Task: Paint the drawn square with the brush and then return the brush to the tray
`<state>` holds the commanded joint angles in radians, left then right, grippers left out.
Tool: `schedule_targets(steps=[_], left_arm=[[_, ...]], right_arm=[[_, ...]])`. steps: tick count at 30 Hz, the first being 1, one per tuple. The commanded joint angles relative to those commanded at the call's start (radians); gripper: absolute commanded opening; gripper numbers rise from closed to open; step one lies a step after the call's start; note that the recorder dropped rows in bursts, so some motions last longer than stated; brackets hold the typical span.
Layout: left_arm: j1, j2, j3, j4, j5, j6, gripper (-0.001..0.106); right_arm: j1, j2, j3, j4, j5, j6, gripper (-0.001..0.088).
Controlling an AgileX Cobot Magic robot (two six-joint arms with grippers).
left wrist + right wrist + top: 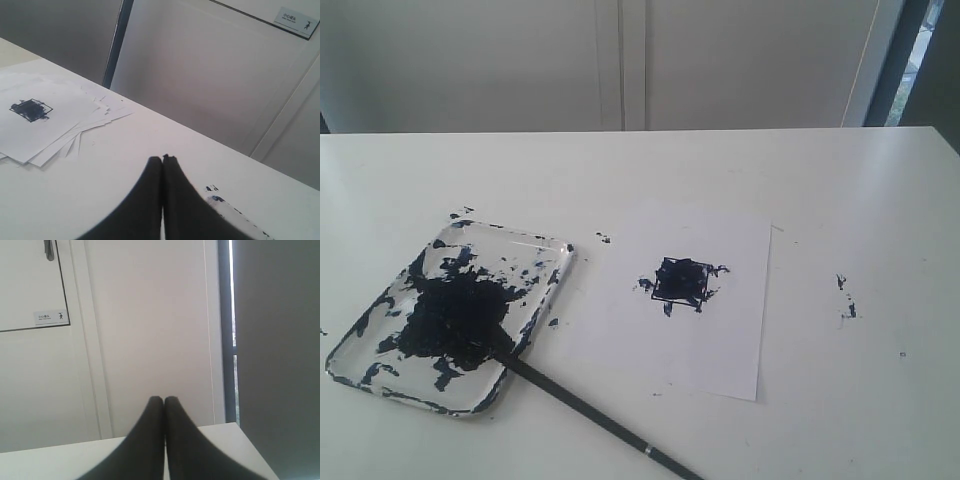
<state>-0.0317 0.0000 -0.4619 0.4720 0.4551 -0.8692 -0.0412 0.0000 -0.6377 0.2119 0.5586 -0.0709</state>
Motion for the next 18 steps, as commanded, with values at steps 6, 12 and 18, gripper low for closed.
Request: schedule_targets(steps=[6,12,18], left_arm=[[0.000,0.000,0.143,-0.027,-0.109,0.063,0.000],[0.000,0.000,0.325,-0.062,-0.237,0.061,0.000],[0.000,0.000,0.462,-0.068,-0.413,0.059,0.000]], right_arm=[[0.000,0.000,0.000,0.000,0.002,0.000,0.0000],[0.000,0.000,0.000,0.000,0.002,0.000,0.0000],[0.000,0.000,0.000,0.000,0.002,0.000,0.0000]])
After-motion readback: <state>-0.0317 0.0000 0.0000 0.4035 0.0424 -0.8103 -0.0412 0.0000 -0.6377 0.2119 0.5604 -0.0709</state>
